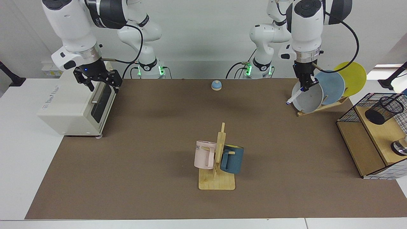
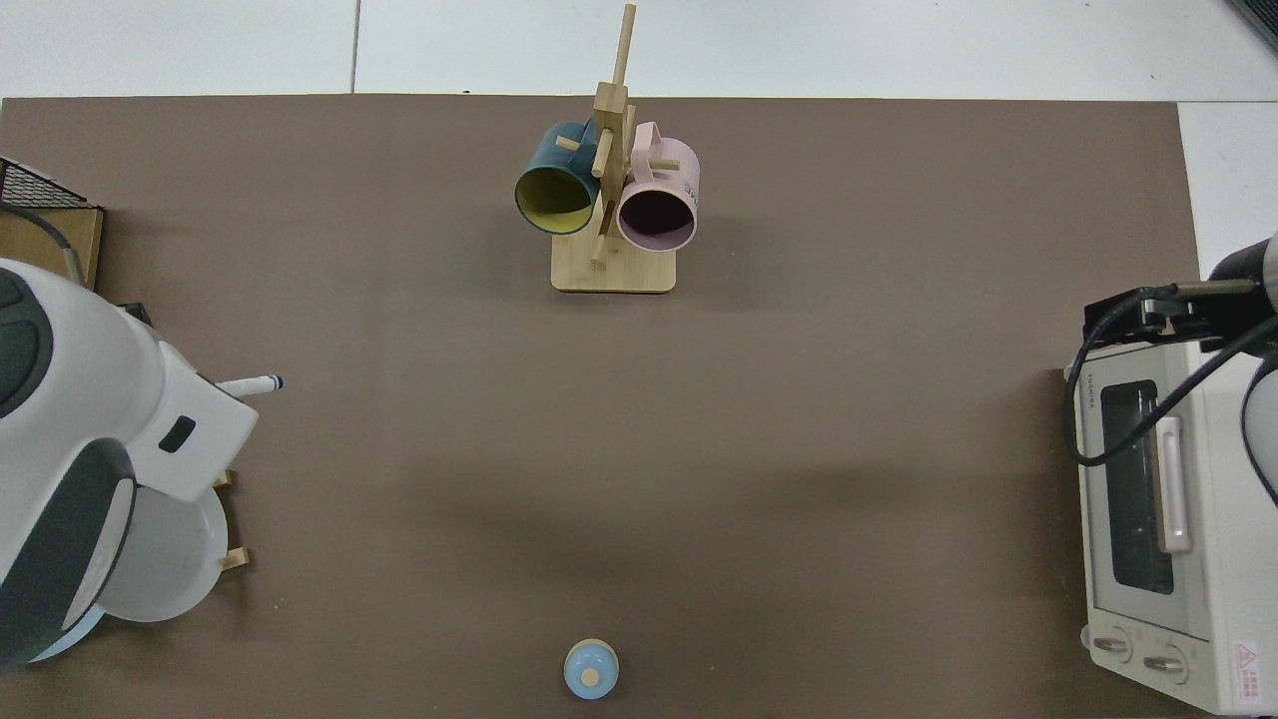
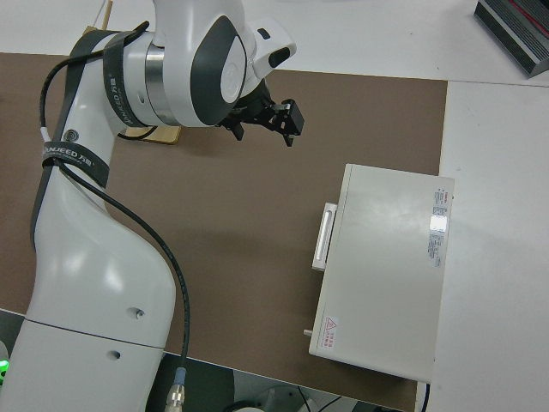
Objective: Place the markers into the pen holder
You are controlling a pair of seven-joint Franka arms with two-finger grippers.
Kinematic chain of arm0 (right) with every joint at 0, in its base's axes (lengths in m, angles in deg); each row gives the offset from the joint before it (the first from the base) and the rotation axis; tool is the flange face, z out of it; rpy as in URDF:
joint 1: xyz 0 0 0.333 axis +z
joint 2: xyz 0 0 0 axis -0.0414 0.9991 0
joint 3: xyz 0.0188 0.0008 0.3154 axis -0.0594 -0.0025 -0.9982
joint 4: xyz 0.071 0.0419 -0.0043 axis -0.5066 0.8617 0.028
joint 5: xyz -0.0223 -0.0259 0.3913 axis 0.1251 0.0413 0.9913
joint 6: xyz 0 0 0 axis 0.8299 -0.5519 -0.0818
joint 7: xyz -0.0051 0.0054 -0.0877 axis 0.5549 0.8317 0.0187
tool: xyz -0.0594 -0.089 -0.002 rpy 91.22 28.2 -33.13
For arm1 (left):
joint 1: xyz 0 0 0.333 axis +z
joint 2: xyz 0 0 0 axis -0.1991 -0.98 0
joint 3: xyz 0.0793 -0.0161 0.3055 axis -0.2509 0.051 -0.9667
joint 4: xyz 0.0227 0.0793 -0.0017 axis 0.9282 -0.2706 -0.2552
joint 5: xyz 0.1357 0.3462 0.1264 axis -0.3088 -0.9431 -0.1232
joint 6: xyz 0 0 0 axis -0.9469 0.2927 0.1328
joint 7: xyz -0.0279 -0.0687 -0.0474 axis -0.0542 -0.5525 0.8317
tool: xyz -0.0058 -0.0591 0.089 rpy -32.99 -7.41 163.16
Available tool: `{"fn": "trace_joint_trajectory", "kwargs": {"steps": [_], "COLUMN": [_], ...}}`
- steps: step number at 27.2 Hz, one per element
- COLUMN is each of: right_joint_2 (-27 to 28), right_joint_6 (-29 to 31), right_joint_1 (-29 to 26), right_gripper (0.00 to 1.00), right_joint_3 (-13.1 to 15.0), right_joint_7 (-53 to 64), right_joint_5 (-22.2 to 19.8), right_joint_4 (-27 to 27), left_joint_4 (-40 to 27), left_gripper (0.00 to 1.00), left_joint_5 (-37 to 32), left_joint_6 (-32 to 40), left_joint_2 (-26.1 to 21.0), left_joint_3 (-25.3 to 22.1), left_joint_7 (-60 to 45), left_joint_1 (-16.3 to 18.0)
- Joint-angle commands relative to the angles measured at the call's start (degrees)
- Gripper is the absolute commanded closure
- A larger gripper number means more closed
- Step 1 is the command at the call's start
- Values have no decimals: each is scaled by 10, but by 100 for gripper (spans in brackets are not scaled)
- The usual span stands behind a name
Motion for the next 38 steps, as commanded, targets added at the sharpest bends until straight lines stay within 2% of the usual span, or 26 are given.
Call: {"fn": "trace_joint_trajectory", "kwargs": {"steps": [1, 8, 12, 16, 23, 30, 34, 38], "right_joint_2": [-7, -7, -7, -7, -7, -7, -7, -7], "right_joint_6": [11, 10, 10, 10, 10, 10, 10, 10], "right_joint_1": [-4, -4, -10, -11, -9, -10, -10, -9], "right_gripper": [0, 0, 0, 0, 0, 0, 0, 0], "right_joint_3": [-10, -12, -12, -12, -12, -12, -12, -12], "right_joint_7": [14, 14, 14, 14, 14, 14, 14, 14], "right_joint_5": [4, 4, 4, 4, 4, 4, 4, 4], "right_joint_4": [5, 5, 5, 5, 5, 5, 5, 5], "left_joint_4": [29, 32, 33, 33, 34, 73, 73, 73], "left_gripper": [100, 100, 100, 100, 100, 100, 100, 100], "left_joint_5": [-60, -124, -170, -216, -266, -328, -339, -338], "left_joint_6": [28, 56, 62, 54, -17, -93, -131, -176], "left_joint_2": [-17, -15, -16, -16, -21, -50, -55, -62], "left_joint_3": [6, 2, -14, -52, -121, -185, -205, -216], "left_joint_7": [57, 95, 112, 138, 183, 264, 274, 297], "left_joint_1": [7, 14, 14, 12, 12, 12, 14, 35]}}
